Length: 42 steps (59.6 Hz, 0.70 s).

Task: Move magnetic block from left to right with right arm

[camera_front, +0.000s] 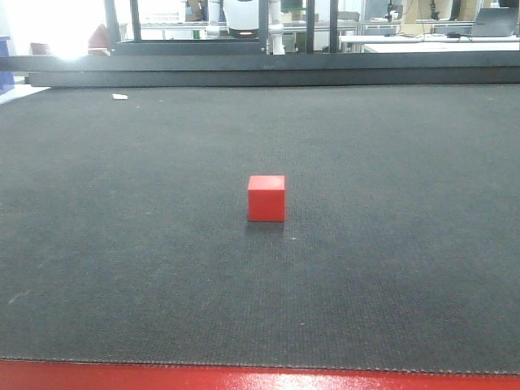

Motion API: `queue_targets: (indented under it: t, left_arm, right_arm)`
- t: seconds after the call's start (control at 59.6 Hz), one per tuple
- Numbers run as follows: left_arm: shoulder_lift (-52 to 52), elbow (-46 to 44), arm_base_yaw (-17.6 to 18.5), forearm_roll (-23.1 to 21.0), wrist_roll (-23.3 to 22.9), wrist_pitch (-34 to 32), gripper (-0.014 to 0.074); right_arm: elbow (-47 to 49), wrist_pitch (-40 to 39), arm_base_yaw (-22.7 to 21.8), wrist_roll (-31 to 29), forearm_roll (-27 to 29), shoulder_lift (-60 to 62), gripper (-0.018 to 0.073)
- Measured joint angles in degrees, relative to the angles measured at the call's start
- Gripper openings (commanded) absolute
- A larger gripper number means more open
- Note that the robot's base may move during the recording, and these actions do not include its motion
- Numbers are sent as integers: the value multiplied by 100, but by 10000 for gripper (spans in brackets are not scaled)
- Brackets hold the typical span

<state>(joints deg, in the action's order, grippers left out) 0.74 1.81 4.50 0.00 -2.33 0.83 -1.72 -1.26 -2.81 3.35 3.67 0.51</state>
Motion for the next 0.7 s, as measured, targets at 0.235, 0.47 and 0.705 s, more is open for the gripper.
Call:
queue_targets:
  t: [0.235, 0.47, 0.705]
  left_arm:
    - [0, 0, 0, 0, 0, 0, -116]
    - [0, 0, 0, 0, 0, 0, -116]
    - [0, 0, 0, 0, 0, 0, -116]
  right_arm:
    - [530, 284, 0, 0, 0, -12, 80]
    - [1935, 653, 42, 0, 0, -1144, 303]
    - [3021, 1036, 494, 0, 0, -2928, 622]
